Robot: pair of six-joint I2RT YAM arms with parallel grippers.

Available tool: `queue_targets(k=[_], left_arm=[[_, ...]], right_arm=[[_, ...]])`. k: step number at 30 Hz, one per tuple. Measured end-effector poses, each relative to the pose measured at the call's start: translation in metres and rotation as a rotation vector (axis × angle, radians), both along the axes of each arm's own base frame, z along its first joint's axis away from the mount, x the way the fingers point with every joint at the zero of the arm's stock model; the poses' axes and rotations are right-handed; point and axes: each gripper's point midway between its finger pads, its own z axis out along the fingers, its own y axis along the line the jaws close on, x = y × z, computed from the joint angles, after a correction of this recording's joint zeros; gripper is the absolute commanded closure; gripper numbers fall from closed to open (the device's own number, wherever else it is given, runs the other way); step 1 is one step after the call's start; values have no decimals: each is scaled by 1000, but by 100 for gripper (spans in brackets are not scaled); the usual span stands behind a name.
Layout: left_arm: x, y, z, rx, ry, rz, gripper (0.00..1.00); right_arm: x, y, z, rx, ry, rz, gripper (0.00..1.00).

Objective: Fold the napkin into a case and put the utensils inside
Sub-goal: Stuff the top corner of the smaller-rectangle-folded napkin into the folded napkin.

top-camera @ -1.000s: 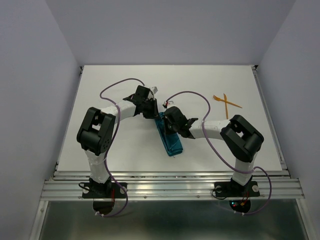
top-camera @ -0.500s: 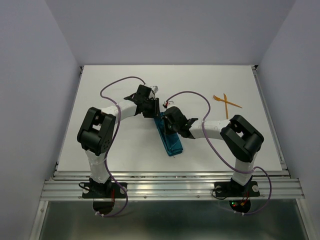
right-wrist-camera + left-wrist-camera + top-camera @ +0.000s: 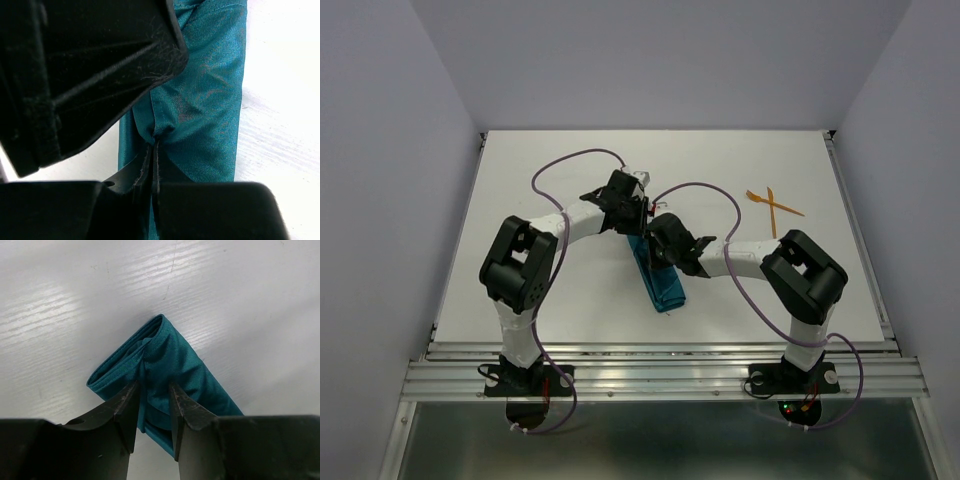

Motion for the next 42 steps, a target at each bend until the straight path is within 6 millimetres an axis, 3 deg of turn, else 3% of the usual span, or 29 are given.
queue_targets(k=[7,17,19,23,28,34,42], left_arm=[[5,5,-8,43,-8,12,70],[3,1,-18,77,-2,0,70],[3,0,-18,84,-4,-1,78],[2,0,-19,111,-20,-2,80],[0,-2,-20,143,-40,-10,75],[1,0,-20,156,-46,-10,61],[3,0,-21,184,-59,-8,80]], right_arm=[[0,0,0,0,0,0,99],[0,0,0,0,1,0,99],[0,0,0,0,1,0,99],[0,0,0,0,0,0,99],[0,0,0,0,0,0,99],[0,0,0,1,0,-1,99],[0,0,0,0,0,-1,99]])
